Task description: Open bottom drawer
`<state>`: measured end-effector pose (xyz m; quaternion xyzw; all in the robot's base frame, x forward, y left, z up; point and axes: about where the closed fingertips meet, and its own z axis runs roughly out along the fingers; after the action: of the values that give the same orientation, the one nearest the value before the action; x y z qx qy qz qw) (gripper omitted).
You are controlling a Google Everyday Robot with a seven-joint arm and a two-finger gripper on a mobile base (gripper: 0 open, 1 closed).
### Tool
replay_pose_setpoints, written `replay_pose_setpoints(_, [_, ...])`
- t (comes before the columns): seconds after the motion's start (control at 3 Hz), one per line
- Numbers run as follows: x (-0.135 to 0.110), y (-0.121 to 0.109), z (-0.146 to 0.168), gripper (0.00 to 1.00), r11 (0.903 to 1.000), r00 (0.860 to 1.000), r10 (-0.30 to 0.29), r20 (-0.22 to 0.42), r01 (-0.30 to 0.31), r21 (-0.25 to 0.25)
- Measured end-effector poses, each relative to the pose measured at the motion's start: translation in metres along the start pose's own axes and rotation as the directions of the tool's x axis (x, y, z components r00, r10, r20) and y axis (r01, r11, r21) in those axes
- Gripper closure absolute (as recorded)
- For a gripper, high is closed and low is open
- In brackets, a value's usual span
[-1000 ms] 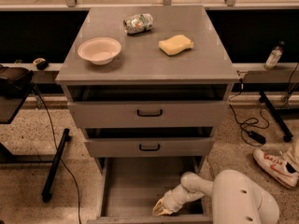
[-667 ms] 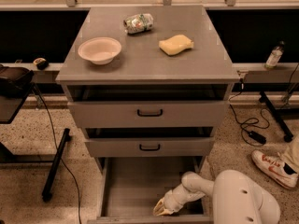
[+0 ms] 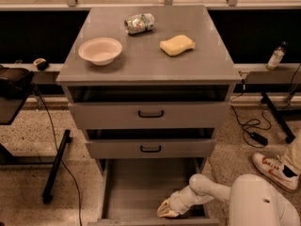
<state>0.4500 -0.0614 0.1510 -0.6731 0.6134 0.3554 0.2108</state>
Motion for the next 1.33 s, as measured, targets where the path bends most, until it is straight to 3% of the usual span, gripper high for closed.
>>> replay_pose_setpoints(1.0, [-0.007,0.001,-0.008,1.0,0.9997,1.0,-0.006,0.015,0.006,0.025])
replay_pose_setpoints(1.33, [-0.026,0.006,-0.025,1.0,0.9967,0.999,-0.021,0.032,0.019,0.08])
